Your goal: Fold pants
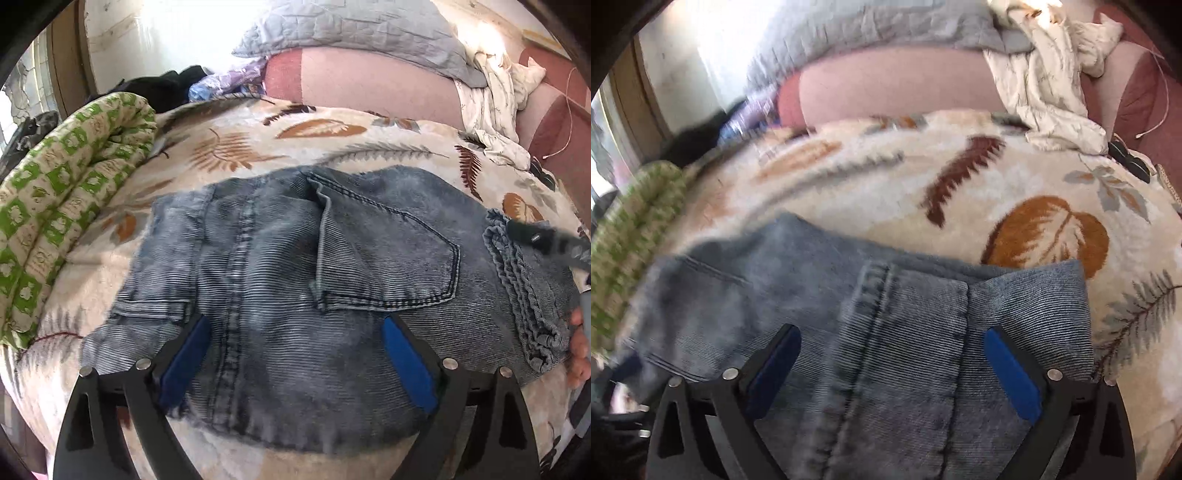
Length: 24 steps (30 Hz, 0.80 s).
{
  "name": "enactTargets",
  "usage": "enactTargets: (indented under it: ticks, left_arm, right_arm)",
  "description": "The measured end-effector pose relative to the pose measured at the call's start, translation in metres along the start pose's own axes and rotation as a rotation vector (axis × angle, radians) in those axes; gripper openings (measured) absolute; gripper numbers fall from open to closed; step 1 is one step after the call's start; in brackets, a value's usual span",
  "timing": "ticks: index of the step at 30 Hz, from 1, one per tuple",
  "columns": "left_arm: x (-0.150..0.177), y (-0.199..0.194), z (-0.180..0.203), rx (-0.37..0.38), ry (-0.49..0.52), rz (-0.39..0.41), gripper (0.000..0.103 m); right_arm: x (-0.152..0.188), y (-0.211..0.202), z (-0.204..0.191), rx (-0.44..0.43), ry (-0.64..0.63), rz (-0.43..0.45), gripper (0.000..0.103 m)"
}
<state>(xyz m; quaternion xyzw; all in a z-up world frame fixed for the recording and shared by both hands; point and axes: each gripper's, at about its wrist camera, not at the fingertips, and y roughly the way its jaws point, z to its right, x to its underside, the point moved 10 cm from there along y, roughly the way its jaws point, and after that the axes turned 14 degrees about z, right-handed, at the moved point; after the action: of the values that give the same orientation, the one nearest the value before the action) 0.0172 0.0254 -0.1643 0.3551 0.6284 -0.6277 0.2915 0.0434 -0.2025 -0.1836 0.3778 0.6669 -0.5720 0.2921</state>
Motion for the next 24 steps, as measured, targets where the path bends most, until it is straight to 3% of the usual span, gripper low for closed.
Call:
enactTargets:
  ticks: [7,12,16,24]
  left_arm:
    - [-0.01,-0.022,-0.012,-0.021,0.075,0.081,0.094]
    - [-0.019,-0.043,-0.025,-0.025,0.087,0.149,0.094]
    - [-0.012,-0.04,-0.039,-0.045,0.053,0.11,0.094]
    - [0.013,-0.035,-0.055,-0.042,0.004,0.032,0.094]
  right_arm:
    - [-0.017,-0.044,0.01,0.022,0.04,0.104,0.101]
    - [-0.009,-0.054,0.021,0.082,0.058,0.086,0.101]
    - [0.015,-0.057,0.019,0.12,0.057,0.029,0.101]
    - [0.056,-0.039,0.002,0.162,-0.065,-0.082,0.1]
